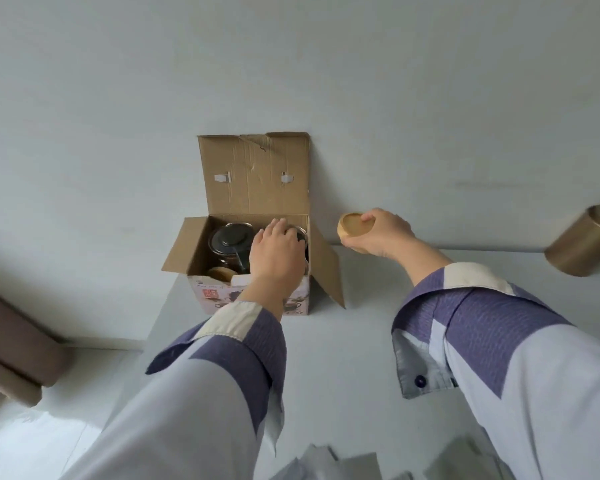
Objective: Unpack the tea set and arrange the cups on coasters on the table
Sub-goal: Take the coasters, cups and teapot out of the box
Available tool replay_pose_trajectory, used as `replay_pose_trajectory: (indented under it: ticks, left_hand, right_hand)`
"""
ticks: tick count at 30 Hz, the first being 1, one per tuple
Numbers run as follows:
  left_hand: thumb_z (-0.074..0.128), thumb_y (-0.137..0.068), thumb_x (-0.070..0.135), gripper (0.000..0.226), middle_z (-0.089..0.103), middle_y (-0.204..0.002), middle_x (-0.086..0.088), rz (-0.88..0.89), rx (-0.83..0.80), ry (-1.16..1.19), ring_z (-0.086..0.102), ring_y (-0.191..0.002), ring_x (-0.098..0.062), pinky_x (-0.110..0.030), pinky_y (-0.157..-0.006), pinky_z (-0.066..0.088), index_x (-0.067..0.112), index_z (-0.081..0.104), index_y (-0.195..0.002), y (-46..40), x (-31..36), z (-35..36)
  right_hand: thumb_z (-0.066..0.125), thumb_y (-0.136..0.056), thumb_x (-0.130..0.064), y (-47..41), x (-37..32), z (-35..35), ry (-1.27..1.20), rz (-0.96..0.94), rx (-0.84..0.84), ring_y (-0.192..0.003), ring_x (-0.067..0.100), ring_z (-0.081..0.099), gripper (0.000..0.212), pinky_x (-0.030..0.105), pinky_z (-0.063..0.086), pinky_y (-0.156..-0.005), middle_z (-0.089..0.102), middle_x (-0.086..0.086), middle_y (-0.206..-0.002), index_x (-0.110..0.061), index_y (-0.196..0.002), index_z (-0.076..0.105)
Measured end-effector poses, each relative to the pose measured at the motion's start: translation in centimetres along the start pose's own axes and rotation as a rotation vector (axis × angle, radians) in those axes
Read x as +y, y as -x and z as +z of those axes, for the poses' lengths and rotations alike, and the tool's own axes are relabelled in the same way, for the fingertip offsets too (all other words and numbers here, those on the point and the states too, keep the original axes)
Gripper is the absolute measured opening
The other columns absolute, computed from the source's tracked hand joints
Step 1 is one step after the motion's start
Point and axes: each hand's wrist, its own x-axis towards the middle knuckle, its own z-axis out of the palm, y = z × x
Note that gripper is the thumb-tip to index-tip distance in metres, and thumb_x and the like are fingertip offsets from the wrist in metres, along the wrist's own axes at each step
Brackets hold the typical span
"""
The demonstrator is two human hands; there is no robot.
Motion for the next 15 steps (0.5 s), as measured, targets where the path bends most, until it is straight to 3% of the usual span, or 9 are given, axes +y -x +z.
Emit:
replay_pose_trajectory:
  ticks: [3, 6, 10, 15]
  left_hand:
    - [0.037, -0.097, 0.021, 0.039, 0.034, -0.150, -0.007, 0.128, -0.089, 0.040, 0.022, -0.142, -0.021, -0.033, -0.115, 0.017, 0.011, 0.051, -0.131, -0.1, 6.2, 2.2]
    - [0.044, -0.097, 0.028, 0.045, 0.025, -0.154, -0.007, 0.151, -0.284, 0.123, 0.016, -0.144, -0.021, -0.034, -0.116, 0.016, 0.009, 0.041, -0.138, 0.6, 12.1, 5.0]
    - [0.060, -0.086, 0.047, 0.082, 0.011, -0.157, -0.008, 0.102, -0.637, 0.109, 0.008, -0.145, -0.025, -0.040, -0.115, 0.018, 0.006, 0.022, -0.146, 1.7, 18.3, 9.0]
    - [0.068, -0.081, 0.044, 0.100, -0.010, -0.158, -0.009, 0.131, -0.774, 0.021, -0.010, -0.145, -0.023, -0.042, -0.116, 0.013, 0.011, 0.003, -0.150, 0.6, 22.4, 12.4]
  right_hand:
    - [0.068, -0.064, -0.060, 0.3, 5.9, -1.7, 0.001, 0.113, 0.024, -0.118, 0.027, 0.050, 0.069, 0.031, 0.041, -0.097, 0.056, 0.004, -0.127, -0.027, -0.122, 0.050]
    - [0.069, -0.063, -0.060, 0.3, 12.1, -2.8, -0.014, 0.197, 0.039, -0.119, 0.029, 0.048, 0.072, 0.030, 0.041, -0.093, 0.053, 0.006, -0.128, -0.026, -0.123, 0.048]
    - [0.069, -0.064, -0.056, -0.6, 19.8, -3.6, 0.021, 0.277, 0.043, -0.119, 0.032, 0.042, 0.071, 0.031, 0.037, -0.086, 0.049, 0.008, -0.126, -0.025, -0.124, 0.045]
    - [0.073, -0.063, -0.049, -3.5, 26.9, -3.7, 0.012, 0.306, 0.080, -0.120, 0.031, 0.038, 0.070, 0.032, 0.039, -0.083, 0.046, 0.009, -0.124, -0.024, -0.122, 0.045]
